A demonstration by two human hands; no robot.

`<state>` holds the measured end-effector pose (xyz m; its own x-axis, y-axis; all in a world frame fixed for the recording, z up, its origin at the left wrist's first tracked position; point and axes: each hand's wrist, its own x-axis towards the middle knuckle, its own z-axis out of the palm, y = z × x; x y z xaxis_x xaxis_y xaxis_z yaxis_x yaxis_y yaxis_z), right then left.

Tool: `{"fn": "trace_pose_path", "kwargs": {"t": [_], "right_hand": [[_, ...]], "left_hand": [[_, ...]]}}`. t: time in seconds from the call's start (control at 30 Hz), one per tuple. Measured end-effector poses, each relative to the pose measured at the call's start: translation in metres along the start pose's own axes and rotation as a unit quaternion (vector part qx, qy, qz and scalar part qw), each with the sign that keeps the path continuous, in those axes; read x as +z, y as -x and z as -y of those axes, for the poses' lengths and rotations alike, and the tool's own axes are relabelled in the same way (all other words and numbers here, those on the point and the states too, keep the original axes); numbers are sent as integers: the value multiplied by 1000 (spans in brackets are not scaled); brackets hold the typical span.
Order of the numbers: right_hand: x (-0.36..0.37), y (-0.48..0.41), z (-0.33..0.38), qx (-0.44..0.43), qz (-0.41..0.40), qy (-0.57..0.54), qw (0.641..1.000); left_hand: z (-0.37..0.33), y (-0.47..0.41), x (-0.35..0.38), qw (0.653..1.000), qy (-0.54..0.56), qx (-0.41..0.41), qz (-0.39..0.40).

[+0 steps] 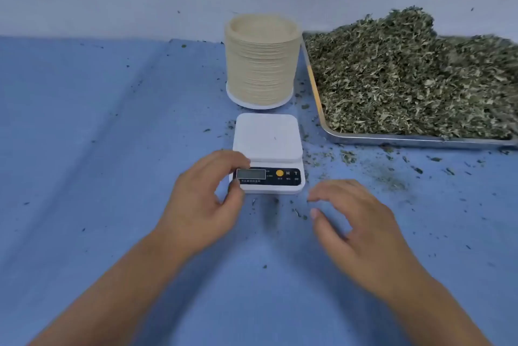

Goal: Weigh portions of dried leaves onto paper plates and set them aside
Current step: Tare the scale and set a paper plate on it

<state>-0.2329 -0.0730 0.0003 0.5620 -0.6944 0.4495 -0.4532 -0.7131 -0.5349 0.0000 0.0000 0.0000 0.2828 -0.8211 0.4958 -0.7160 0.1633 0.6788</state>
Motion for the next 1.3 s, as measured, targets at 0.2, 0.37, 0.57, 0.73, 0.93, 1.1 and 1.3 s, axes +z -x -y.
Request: {"fn": "trace_pose_path", "kwargs": {"t": [0.2, 0.37, 0.57, 0.73, 0.93, 1.1, 1.3], "right_hand": [[45, -84, -29, 118, 122, -38, 985], [63, -97, -44, 163, 149, -97, 971], [68, -98, -48, 176, 144, -129, 965], [68, -99, -47, 174, 145, -133, 965], [67, -95, -44, 207, 110, -177, 956], [66, -92, -44, 228, 65, -160, 958], [62, -91, -44, 204, 24, -171, 964]], "left_hand": [[30, -67, 41, 988, -16, -144, 43], [49, -82, 64, 972, 68, -224, 26], [62, -76, 69, 966, 125, -226, -4], [66, -76, 69, 964, 136, -227, -2], [66, -75, 68, 956, 177, -234, -16], [64, -75, 66, 952, 200, -230, -36], [63, -75, 65, 951, 205, -227, -45]]}}
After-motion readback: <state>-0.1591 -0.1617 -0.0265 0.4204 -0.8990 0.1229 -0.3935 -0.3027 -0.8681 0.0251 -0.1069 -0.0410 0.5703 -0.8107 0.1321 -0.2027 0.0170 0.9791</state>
